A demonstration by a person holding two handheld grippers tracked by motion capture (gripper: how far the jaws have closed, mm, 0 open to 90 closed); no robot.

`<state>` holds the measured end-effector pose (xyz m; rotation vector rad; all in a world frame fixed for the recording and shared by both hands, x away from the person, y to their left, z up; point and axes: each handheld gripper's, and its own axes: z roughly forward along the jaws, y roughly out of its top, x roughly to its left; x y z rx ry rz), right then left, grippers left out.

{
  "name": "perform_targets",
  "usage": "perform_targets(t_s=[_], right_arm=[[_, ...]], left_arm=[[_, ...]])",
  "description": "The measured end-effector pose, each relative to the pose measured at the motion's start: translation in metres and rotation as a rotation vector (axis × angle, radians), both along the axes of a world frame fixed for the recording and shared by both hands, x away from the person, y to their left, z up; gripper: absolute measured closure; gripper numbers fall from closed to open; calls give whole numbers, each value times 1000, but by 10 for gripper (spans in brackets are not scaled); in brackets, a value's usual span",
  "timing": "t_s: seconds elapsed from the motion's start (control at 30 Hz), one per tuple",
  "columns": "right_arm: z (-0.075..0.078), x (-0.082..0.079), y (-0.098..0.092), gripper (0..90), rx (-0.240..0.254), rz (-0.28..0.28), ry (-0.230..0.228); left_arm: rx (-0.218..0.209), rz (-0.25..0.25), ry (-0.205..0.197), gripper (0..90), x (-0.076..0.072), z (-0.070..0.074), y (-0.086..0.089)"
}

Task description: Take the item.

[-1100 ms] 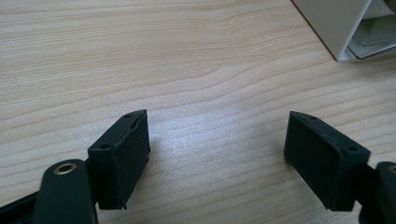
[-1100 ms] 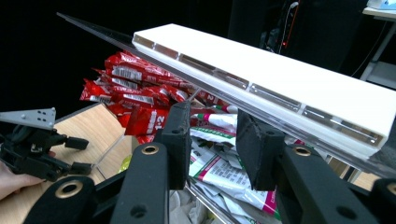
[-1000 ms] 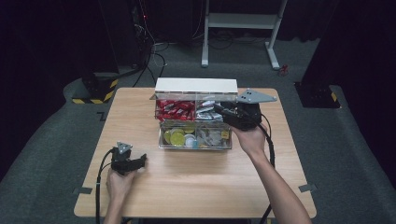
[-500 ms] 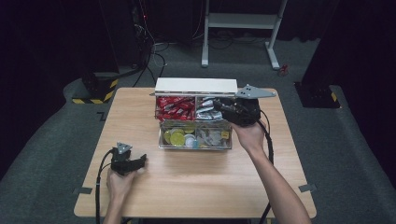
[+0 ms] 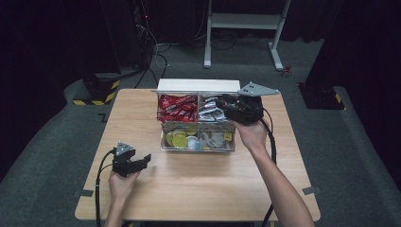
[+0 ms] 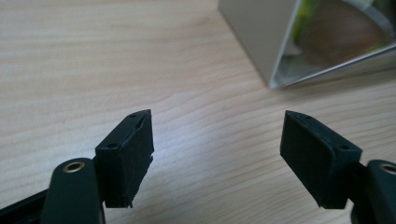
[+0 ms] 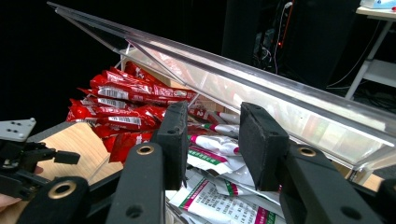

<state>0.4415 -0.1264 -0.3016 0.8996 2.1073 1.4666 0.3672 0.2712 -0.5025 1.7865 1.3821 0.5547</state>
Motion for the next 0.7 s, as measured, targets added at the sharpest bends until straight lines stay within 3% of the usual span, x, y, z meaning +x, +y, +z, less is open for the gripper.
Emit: perform_targets(t_s=[0.33, 0.7], right_arm=[[2, 2, 0, 624, 1, -5, 5], [1, 7, 1, 624, 9, -9, 18]], left_arm=[[-46, -47, -59, 301, -5, 21, -2], [-33, -96, -103, 325, -4, 48, -5]])
